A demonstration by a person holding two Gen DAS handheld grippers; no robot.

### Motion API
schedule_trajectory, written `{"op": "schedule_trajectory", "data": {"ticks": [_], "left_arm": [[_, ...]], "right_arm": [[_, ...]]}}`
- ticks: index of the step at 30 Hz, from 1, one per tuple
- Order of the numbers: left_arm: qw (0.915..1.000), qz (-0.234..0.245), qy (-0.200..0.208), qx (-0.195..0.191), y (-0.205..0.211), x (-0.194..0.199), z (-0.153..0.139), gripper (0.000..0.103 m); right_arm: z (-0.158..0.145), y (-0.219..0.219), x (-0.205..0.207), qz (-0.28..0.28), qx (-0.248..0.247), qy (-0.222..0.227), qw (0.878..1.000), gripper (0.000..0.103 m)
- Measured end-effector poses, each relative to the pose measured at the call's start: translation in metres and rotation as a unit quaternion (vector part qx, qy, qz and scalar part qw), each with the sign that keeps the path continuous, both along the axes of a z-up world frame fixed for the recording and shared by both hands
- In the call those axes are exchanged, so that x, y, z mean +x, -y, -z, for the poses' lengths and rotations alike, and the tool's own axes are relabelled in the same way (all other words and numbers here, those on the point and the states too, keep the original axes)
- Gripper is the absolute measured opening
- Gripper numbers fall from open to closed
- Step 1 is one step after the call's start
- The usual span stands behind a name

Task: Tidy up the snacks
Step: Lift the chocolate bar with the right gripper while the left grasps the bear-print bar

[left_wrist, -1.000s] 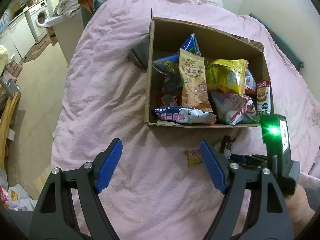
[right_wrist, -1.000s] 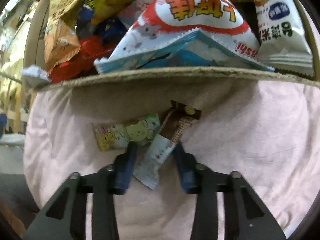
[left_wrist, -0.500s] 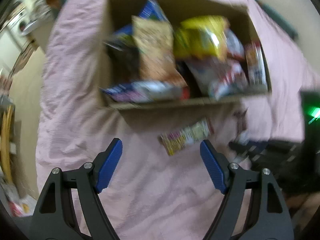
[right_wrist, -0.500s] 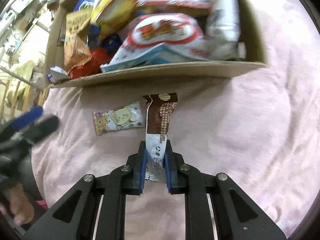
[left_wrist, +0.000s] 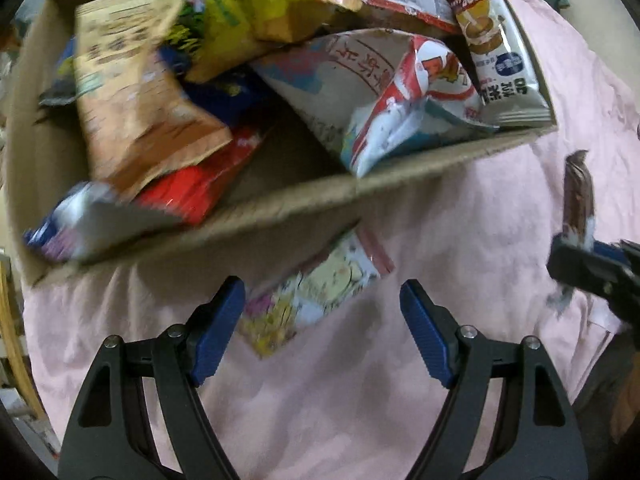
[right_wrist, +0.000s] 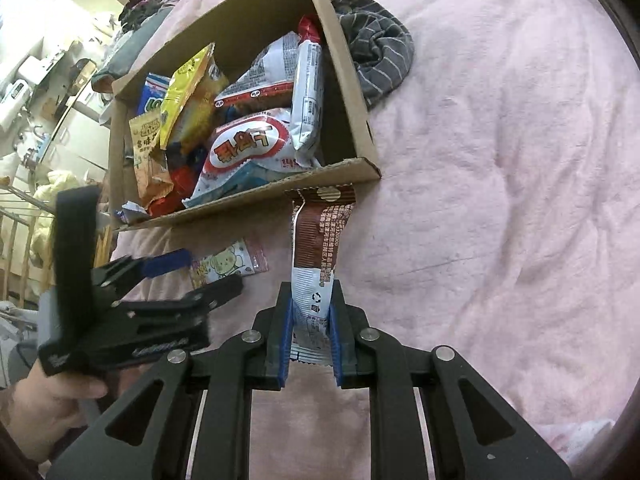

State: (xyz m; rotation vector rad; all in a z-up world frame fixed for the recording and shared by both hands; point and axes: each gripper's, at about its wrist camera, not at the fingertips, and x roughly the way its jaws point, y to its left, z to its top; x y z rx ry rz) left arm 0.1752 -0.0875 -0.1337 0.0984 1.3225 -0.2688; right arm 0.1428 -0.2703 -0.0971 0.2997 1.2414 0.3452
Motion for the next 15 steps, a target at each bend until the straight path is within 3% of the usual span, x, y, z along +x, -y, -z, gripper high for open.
{"op": "schedule_trajectory", "data": {"ticks": [6, 11, 15], "left_arm": [[0.9998, 0.017, -0.012, 0.004, 0.002, 0.012, 0.013, 0.071], [0.9996, 0.011, -0.021, 0.018, -0.003, 0.011, 0.02, 0.034], [0.9994, 0.017, -0.024, 0.019, -0.004, 0.006, 0.015, 0.015]], "right_arm": [[0.0, 0.0, 0.0, -0.002, 0.001, 0.003, 1.0, 0.017], [-0.002, -0.001, 0.002, 0.002, -0.006, 0.008, 1.0, 0.017], [-0.004, -0.001, 0.002, 0.001, -0.009, 0.013, 1.0, 0.017]]}}
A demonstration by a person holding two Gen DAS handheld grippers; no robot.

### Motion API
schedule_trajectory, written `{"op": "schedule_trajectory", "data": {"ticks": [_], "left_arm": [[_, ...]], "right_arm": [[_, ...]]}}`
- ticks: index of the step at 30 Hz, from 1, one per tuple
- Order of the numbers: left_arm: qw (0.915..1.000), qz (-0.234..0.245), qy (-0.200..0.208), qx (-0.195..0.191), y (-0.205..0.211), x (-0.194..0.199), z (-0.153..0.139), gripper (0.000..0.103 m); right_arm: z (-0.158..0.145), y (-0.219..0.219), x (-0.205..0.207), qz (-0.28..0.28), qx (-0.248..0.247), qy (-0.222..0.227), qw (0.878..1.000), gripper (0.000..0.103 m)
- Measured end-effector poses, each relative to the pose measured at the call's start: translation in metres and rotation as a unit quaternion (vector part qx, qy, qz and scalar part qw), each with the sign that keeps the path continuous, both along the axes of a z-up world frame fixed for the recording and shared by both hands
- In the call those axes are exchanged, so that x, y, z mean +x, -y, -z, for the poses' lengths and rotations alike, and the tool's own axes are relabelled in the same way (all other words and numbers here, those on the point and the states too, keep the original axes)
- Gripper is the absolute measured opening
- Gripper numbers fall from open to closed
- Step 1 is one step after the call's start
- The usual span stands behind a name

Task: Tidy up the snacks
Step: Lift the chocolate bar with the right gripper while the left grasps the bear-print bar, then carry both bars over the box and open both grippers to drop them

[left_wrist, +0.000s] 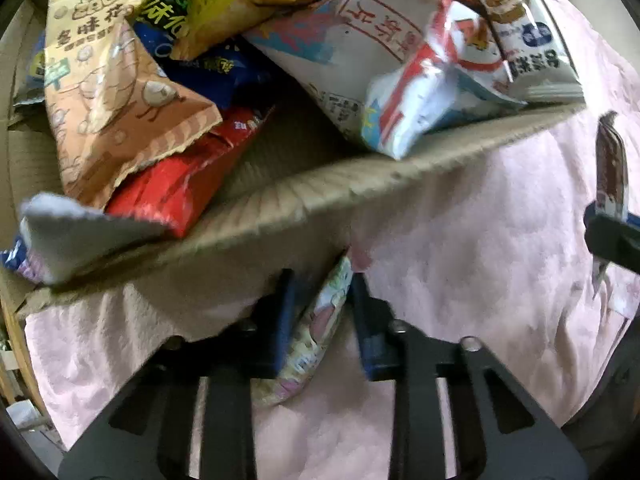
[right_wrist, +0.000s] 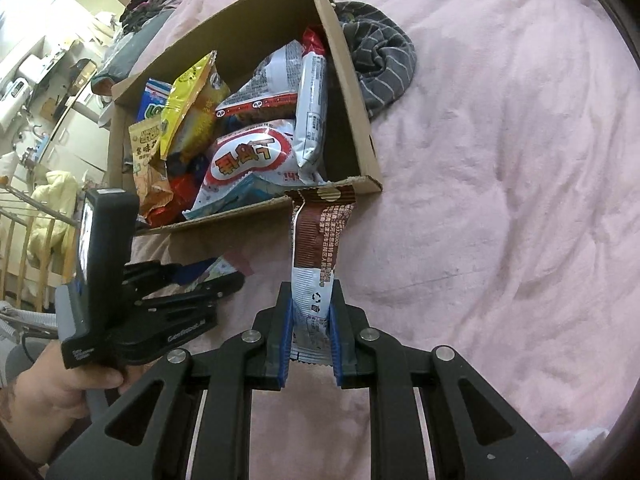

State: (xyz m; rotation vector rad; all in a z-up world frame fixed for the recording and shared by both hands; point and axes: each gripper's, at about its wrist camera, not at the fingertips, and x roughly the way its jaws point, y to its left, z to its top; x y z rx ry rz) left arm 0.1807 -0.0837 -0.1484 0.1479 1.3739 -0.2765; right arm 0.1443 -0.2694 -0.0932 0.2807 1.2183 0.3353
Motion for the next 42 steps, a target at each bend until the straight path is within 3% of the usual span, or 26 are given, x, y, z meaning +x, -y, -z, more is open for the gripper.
{"op": "schedule_trajectory", "data": {"ticks": [10, 17, 24, 28, 34, 42], "left_arm": [[0.9999, 0.005, -0.001, -0.015, 0.001, -0.036, -0.019, 0.011], [0.9972, -0.041, -0.03, -0.054, -0.02, -0.058, -0.024, 0.009], [0.9944, -0.072, 0.02, -0.076, -0.037, -0.084, -0.057, 0.009], [0.9892, -0.093, 0.072, -0.087, -0.051, -0.098, -0.09, 0.009], [0.9765, -0.127, 0.124, -0.122, -0.075, -0.086, -0.131, 0.009], [0.9644, -0.15, 0.179, -0.125, -0.098, -0.049, -0.171, 0.009]], "right_arm": [[-0.005, -0.005, 0.001, -0.003, 0.006, 0.006, 1.0, 0.017], [-0.013, -0.011, -0.003, -0.018, 0.026, 0.012, 0.999, 0.017], [-0.026, -0.013, -0.006, -0.019, 0.038, 0.026, 0.999, 0.017], [-0.034, -0.013, -0.01, -0.025, 0.052, 0.035, 0.998, 0.017], [-0.053, -0.022, -0.011, -0.038, 0.064, 0.063, 0.995, 0.017], [-0.077, -0.034, 0.01, -0.033, 0.066, 0.087, 0.993, 0.017]]}}
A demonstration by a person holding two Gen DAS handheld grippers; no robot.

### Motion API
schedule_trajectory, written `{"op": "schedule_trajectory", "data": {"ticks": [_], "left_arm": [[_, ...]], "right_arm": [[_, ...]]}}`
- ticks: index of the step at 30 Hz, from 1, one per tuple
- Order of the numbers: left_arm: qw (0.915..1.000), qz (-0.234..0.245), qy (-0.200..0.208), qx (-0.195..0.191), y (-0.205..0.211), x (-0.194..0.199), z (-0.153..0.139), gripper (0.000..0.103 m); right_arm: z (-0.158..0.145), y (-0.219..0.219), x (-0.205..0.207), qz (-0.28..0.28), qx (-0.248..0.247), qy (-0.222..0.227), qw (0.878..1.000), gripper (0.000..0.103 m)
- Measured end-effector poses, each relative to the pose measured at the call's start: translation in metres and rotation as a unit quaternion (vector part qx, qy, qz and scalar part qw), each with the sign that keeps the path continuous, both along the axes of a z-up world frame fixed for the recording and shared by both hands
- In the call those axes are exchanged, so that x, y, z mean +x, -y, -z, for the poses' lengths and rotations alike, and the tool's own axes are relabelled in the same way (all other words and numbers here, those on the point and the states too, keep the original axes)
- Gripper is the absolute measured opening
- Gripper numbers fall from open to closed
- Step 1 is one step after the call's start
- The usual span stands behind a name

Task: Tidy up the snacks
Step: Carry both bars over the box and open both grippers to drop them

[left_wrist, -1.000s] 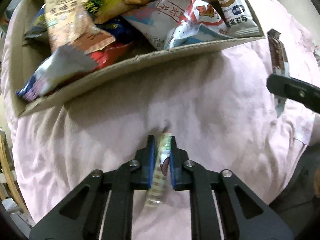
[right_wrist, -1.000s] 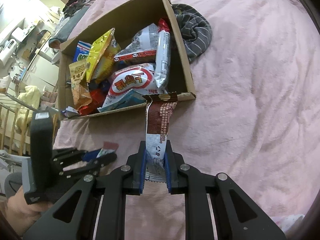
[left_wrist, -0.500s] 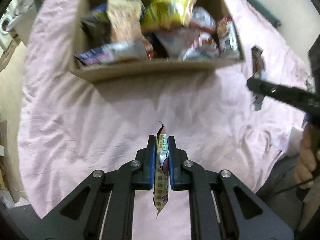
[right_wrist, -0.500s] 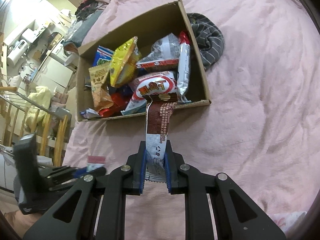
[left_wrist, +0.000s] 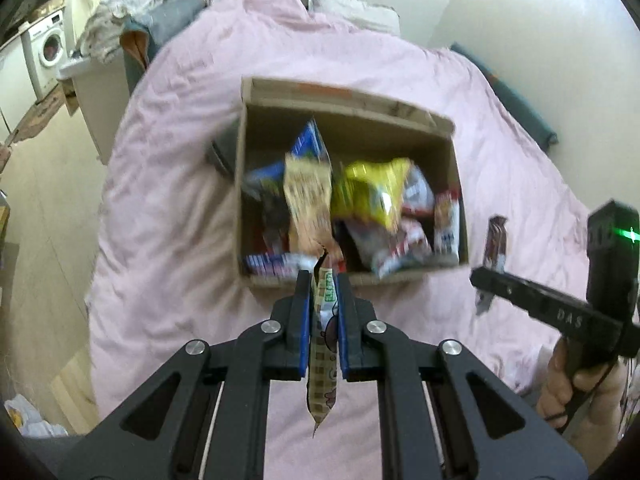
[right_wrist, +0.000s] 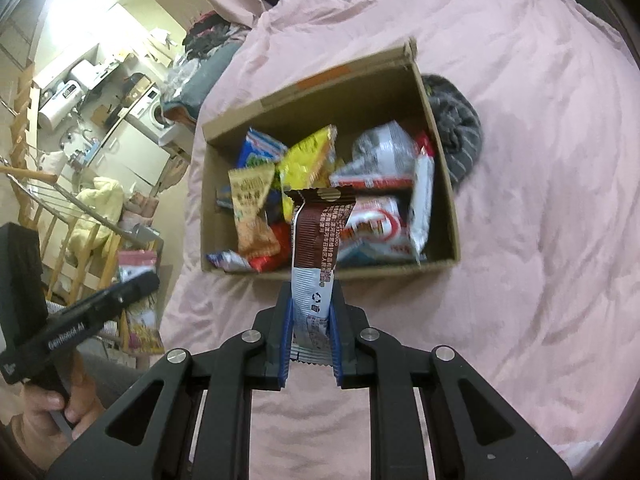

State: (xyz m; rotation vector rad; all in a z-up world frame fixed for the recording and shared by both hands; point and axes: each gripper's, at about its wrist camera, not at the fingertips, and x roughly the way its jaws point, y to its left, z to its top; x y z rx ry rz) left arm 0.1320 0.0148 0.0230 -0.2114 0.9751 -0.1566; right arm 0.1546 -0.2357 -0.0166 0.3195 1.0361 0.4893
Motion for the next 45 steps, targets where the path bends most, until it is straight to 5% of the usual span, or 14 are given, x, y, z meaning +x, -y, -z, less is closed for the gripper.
{"op": "schedule_trajectory", "data": {"ticks": [11, 15, 25, 45], "left_arm": [[0.9982, -0.014, 0.044, 0.037, -0.001, 0.068, -0.011, 0.009], [0.998, -0.04, 0.047, 0.014, -0.007, 0.084, 0.005, 0.009], [0.9974, -0.054, 0.039, 0.026, -0.004, 0.096, 0.029, 0.009], [0.9961, -0.041, 0.044, 0.065, 0.013, 0.09, 0.035, 0.01]], "right_arm": [[-0.007, 0.0, 0.056, 0.052, -0.011, 0.031, 0.998, 0.017], [-0.002, 0.004, 0.076, 0.067, -0.015, 0.048, 0.996, 0.017], [0.034, -0.016, 0.08, 0.043, -0.065, 0.038, 0.996, 0.017], [0.038, -0.015, 0.086, 0.055, -0.071, 0.026, 0.996, 0.02]]}}
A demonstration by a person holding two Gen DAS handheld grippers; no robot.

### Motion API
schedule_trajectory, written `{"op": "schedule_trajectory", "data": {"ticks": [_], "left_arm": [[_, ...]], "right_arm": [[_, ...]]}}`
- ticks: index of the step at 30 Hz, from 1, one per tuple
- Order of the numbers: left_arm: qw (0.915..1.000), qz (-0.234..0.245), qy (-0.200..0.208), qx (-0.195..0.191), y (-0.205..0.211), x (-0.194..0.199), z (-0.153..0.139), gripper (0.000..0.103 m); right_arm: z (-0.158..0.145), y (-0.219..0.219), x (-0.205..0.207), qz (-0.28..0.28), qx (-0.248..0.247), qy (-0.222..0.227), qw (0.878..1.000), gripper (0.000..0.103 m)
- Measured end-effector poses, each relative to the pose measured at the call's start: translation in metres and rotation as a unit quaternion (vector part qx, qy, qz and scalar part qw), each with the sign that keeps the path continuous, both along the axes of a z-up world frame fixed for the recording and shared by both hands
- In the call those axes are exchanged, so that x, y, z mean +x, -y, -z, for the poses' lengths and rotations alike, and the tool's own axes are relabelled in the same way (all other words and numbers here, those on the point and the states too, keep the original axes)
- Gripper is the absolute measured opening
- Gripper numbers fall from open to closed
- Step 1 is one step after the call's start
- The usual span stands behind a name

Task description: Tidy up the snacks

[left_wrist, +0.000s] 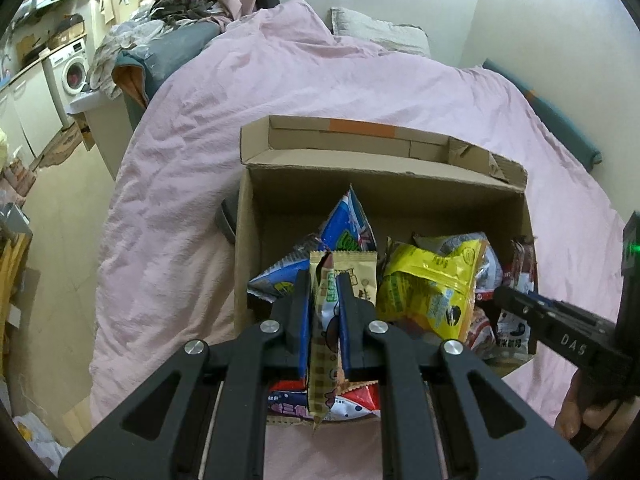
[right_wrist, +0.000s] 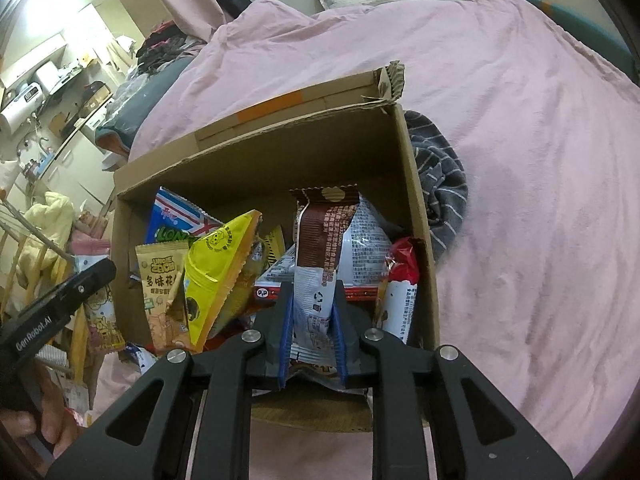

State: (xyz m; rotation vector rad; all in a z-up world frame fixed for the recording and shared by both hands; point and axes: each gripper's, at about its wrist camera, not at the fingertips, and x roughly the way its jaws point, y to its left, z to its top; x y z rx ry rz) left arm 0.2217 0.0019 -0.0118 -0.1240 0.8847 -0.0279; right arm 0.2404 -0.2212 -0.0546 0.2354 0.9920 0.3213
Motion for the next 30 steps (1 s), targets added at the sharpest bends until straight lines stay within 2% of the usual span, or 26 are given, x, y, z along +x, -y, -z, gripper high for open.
{"op": "schedule_trajectory", "data": {"ticks": [6, 7, 8, 9, 10, 11, 12, 13, 15, 19, 25, 27, 29, 30], "left_arm": [[1.0, 0.007, -0.004, 0.004, 0.003, -0.002, 0.002, 0.013], [1.0, 0.008, -0.004, 0.002, 0.003, -0.002, 0.002, 0.023], [1.0, 0.008, -0.004, 0.0, 0.003, -0.002, 0.001, 0.041], [1.0, 0.009, 0.0, -0.002, 0.002, -0.003, -0.001, 0.05], [0.9999, 0.008, 0.004, -0.004, 0.001, -0.005, -0.003, 0.066], [0.9999, 0.007, 0.01, -0.007, 0.0, -0.007, -0.005, 0.077], [0.9999, 0.005, 0.013, -0.008, -0.001, -0.008, -0.006, 0.079], [0.9997, 0.005, 0.021, -0.01, -0.002, -0.01, -0.009, 0.079], [0.9996, 0.005, 0.029, -0.005, -0.003, -0.012, -0.014, 0.079], [0.9994, -0.01, 0.031, 0.013, -0.005, -0.016, -0.019, 0.079], [0.9966, -0.029, 0.055, 0.054, -0.007, -0.034, -0.03, 0.08], [0.9971, -0.025, 0.057, 0.045, -0.01, -0.041, -0.033, 0.086], [0.9969, -0.03, 0.06, 0.041, -0.014, -0.052, -0.039, 0.098], [0.9968, -0.032, 0.062, 0.04, -0.016, -0.056, -0.04, 0.1]], "right_arm": [[-0.004, 0.0, -0.003, -0.002, 0.013, 0.007, 1.0, 0.021], [-0.005, 0.001, -0.004, -0.001, 0.015, 0.008, 1.0, 0.021], [-0.005, 0.002, -0.003, 0.0, 0.018, 0.007, 1.0, 0.021], [-0.005, 0.003, -0.004, 0.001, 0.017, 0.007, 1.0, 0.023], [-0.006, 0.003, -0.004, 0.004, 0.011, 0.009, 1.0, 0.027], [-0.007, 0.003, -0.005, 0.008, 0.001, 0.013, 1.0, 0.031], [-0.009, 0.005, -0.006, 0.011, -0.005, 0.019, 1.0, 0.042], [-0.011, 0.007, -0.007, 0.012, 0.001, 0.025, 1.0, 0.059], [-0.017, 0.014, -0.009, 0.018, 0.021, 0.034, 0.999, 0.074], [-0.027, 0.019, -0.015, 0.026, 0.036, 0.047, 0.998, 0.083], [-0.047, 0.016, -0.038, 0.033, 0.016, 0.077, 0.996, 0.09], [-0.054, 0.01, -0.046, 0.026, 0.007, 0.088, 0.996, 0.094], [-0.064, 0.004, -0.06, 0.021, -0.006, 0.11, 0.994, 0.1], [-0.067, 0.003, -0.064, 0.021, -0.009, 0.117, 0.993, 0.103]]}}
